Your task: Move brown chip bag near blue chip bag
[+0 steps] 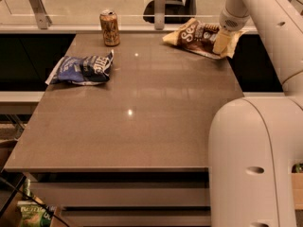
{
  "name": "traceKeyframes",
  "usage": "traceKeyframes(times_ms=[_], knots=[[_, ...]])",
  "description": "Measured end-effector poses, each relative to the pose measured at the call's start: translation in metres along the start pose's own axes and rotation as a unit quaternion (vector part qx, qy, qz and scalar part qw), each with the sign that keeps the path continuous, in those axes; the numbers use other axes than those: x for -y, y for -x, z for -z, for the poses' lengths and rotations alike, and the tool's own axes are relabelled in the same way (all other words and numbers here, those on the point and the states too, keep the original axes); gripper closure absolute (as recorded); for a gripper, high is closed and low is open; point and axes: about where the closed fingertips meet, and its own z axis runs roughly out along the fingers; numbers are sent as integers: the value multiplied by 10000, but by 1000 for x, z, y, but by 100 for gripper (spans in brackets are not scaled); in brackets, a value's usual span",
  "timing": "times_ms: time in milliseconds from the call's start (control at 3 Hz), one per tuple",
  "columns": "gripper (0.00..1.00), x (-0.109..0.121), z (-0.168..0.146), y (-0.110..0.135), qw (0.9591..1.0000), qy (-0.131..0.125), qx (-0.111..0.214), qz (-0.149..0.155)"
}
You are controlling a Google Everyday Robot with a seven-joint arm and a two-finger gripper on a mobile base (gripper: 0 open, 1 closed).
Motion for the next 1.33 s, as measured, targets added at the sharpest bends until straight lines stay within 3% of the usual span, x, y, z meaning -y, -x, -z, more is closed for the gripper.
traceKeyframes(times_ms=[667,1000,1333], knots=[[88,-2,-8,1,10000,33,-10,12],[100,-3,-12,2,10000,50,-15,19],[100,-3,-12,2,10000,52,-13,27]])
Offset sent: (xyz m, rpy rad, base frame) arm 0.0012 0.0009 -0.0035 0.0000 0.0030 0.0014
